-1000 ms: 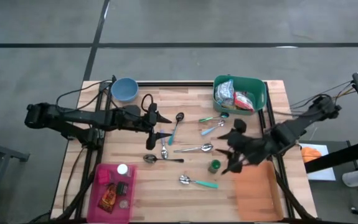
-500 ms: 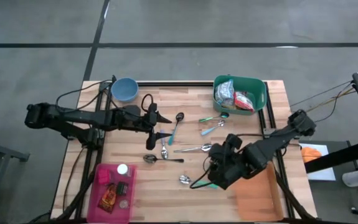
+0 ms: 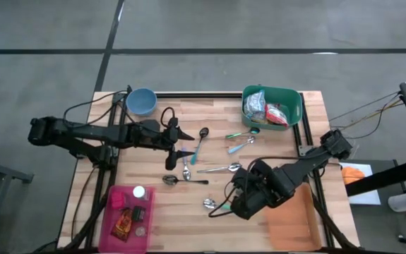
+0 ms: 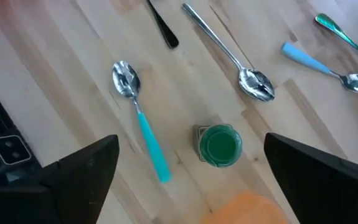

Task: Pick & Place Food Item
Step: Put the green seasoning bottle into the pink bin

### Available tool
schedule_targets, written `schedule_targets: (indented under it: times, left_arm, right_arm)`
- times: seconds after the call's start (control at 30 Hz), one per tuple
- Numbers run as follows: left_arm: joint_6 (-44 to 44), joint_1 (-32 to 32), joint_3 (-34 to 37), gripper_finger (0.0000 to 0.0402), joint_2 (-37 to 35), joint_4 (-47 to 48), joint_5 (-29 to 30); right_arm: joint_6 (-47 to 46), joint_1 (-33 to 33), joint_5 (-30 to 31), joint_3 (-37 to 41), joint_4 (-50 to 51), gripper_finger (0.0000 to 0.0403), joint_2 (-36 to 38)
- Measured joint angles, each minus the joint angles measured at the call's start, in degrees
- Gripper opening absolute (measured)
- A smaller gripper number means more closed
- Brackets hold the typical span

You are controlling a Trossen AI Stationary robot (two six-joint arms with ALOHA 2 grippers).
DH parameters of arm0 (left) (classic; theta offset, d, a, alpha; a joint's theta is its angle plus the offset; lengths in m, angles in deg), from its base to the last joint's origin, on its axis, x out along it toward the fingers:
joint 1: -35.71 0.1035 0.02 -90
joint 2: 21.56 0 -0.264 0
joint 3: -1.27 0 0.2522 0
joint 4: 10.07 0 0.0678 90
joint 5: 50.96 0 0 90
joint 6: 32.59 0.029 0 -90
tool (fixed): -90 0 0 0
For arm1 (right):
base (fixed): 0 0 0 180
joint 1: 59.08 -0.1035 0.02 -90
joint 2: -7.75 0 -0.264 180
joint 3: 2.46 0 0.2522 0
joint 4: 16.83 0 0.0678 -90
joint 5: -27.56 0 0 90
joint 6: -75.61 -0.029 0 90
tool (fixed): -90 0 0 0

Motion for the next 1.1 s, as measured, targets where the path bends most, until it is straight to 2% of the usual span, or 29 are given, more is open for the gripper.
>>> schedule_targets:
  times: [0.57,1.1]
  left_arm:
    - [0.0,0.0,0.0,0.0269,0.0,0.11,-0.01]
    - [0.0,0.0,0.0,0.0269,0.0,0.11,-0.01]
  right_arm:
    - [-10.68,0.67,-2.33,7.97,2.91,0.04,-0.04]
    - [-8.46,2.64,-4.27,17.46,-7.38,0.04,0.64]
